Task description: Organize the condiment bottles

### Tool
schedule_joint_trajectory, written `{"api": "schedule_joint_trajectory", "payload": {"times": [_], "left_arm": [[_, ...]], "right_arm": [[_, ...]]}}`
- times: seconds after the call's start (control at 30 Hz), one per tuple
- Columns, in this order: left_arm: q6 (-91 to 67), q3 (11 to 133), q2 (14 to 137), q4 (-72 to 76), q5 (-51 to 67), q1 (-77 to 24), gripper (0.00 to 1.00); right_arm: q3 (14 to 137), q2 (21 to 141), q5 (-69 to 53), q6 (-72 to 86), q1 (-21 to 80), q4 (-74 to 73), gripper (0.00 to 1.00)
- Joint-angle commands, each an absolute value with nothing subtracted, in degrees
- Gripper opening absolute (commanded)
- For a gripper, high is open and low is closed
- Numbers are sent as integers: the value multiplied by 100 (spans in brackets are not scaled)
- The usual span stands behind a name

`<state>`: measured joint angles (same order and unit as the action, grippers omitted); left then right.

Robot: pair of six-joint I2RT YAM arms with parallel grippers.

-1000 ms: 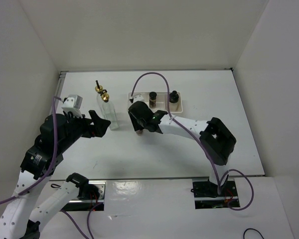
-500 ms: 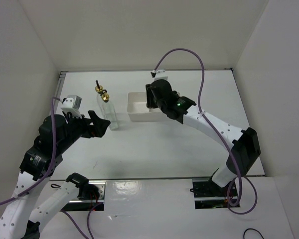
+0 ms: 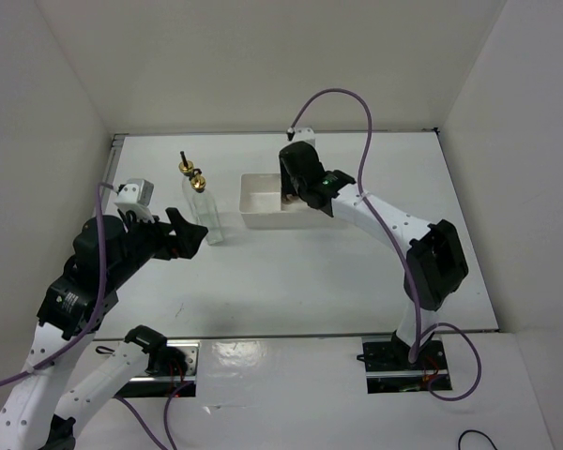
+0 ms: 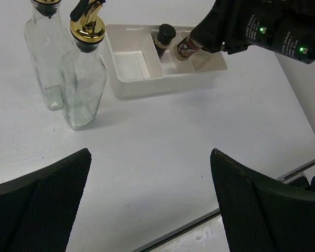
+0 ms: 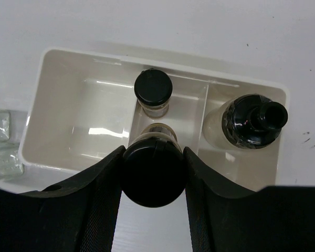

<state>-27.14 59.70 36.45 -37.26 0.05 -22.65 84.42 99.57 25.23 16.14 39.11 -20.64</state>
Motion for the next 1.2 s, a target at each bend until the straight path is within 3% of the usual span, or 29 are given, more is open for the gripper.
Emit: {"api": "schedule_joint_trajectory", "payload": {"times": [0.0,0.43,1.17], "left_arm": [[-2663,6056,3691,-3463,26,-2285,100],[-2610,6108,3797,-3463,26,-2285,100],[-2610,6108,3797,-3516,-26,-2285,100]], "right_arm": [[8517,10011,2575,1547,3938,-1785,7],[7849,10354,2539,1757,3938,-1169,9],[7849,10854,2312,2030,3990,-914,12]]}}
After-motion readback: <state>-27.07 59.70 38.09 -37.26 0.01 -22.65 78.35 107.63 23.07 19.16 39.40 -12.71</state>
